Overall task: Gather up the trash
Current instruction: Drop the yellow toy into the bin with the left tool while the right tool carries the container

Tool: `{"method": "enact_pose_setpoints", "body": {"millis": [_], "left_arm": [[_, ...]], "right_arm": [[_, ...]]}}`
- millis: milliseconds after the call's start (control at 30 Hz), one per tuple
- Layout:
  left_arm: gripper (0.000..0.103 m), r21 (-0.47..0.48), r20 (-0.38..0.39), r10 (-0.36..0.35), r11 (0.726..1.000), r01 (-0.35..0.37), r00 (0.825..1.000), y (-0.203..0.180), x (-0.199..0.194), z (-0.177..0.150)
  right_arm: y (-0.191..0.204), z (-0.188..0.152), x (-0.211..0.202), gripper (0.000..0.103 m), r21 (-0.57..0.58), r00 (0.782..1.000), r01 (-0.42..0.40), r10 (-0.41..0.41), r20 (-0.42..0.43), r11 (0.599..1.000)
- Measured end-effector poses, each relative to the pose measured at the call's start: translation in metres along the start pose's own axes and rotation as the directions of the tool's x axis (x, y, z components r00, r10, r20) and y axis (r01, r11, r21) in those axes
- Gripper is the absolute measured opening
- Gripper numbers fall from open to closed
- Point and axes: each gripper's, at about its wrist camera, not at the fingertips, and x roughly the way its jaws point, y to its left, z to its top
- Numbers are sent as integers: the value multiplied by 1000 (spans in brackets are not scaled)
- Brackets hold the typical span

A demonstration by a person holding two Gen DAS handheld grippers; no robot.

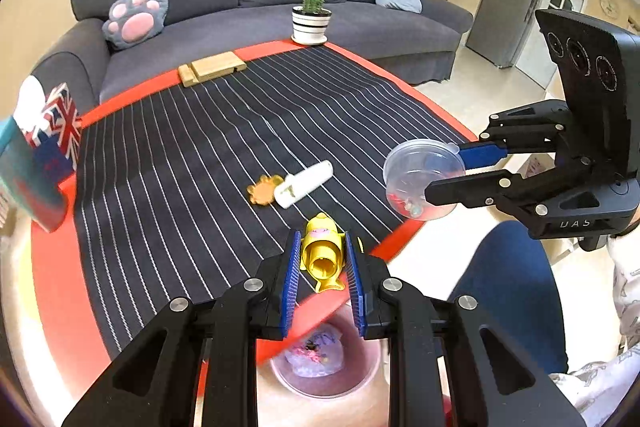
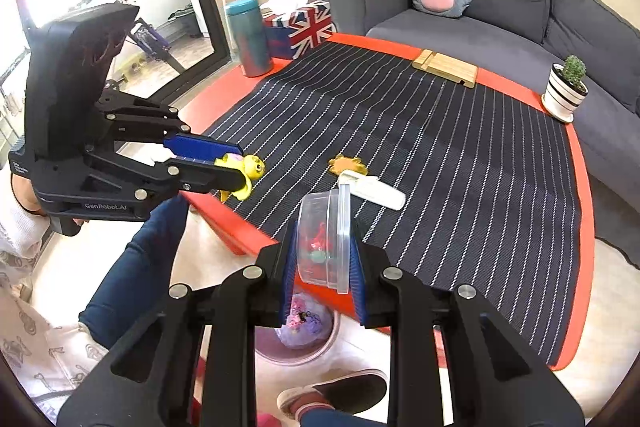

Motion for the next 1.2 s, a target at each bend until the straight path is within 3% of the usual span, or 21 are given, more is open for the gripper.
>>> {"method": "enact_pose_setpoints", "body": {"millis": [600,700,767,833,1100,1200], "left_arm": [[22,-39,-68,-60,998,57,996,-20,12,-51],[41,-46,-62,-52,998,49,997,-19,12,-52],[78,-61,-46,-39,997,36,998,-16,11,-53],[90,-79,-23,-21,997,19,1000,-13,8,-54],[95,-93,-21,4,996,-6,1000,-7,3,-54],[95,-85,-30,44,995,-46,999,-7,3,-55]], "right_arm": [[21,-42,-1,23,33,998,-51,51,-25,998],[21,-42,-2,23,33,998,-52,53,-22,998],[21,-41,-1,23,32,998,-54,54,-19,998],[22,-41,-1,23,30,998,-56,56,-18,998],[23,-43,-3,23,29,998,-63,64,-16,998],[24,-43,-2,23,29,998,-65,65,-16,997]]}}
